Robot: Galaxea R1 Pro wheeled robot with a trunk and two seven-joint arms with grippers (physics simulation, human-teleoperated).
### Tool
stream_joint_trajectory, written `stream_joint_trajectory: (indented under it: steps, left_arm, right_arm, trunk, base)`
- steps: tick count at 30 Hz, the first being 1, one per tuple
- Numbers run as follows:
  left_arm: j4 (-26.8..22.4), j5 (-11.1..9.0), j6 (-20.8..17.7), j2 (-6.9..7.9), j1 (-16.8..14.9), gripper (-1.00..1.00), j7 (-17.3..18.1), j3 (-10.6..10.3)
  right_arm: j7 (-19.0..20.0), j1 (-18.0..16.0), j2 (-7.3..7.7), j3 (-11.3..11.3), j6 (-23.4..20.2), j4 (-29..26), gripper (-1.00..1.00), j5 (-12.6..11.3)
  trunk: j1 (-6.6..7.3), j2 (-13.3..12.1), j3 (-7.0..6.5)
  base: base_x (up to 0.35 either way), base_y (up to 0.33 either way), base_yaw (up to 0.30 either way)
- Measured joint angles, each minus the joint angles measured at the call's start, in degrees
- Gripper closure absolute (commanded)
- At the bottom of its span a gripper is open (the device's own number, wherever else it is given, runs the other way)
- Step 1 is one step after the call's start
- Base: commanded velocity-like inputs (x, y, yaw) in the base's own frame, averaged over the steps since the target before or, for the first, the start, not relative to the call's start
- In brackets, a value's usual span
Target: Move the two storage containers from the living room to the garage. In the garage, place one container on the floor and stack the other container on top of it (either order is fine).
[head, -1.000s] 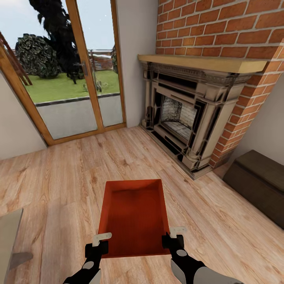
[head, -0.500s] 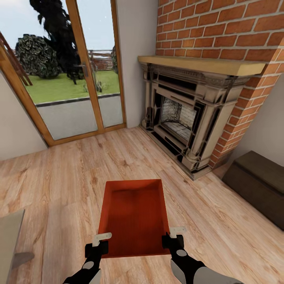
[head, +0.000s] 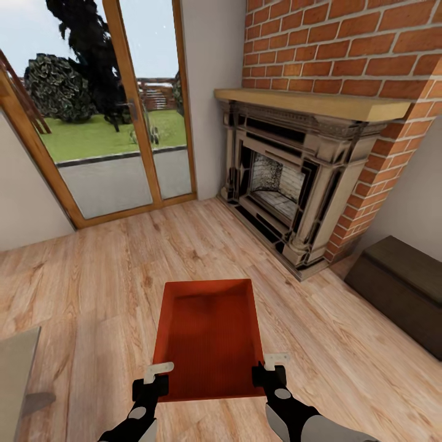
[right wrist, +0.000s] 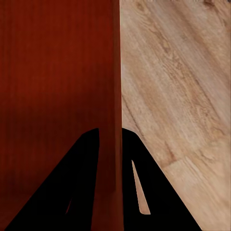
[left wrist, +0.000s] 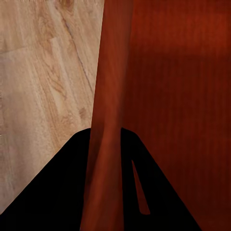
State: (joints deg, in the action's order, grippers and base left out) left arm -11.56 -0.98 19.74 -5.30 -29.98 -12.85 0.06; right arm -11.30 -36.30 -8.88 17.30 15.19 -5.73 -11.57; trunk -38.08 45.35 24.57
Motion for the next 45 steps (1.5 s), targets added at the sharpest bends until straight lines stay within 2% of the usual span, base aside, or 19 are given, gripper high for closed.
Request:
stream_joint_trajectory:
  steps: [7, 28, 45]
  left_arm:
    - [-0.02, 0.0, 0.06, 0.02, 0.0, 1.0, 0.0, -0.02]
    - [-0.07, 0.06, 0.04, 0.02, 0.0, 1.0, -0.04, -0.01]
    - [-0.1, 0.07, 0.03, 0.02, 0.01, 1.0, -0.05, 0.01]
  right_arm:
    - [-0.02, 0.0, -0.02, 0.07, 0.11, 0.02, 1.0, -0.1]
    - [-0.11, 0.01, -0.07, 0.09, 0.17, 0.03, 1.0, -0.12]
    - [-0.11, -0.01, -0.07, 0.1, 0.16, 0.03, 1.0, -0.11]
  trunk:
    - [1.54, -2.81, -1.29]
    - [1.55, -2.83, -2.99]
    - [1.55, -2.83, -4.49]
  base:
    - [0.0, 0.0, -0.008]
    - [0.0, 0.0, -0.07]
    - [0.0, 0.0, -0.006]
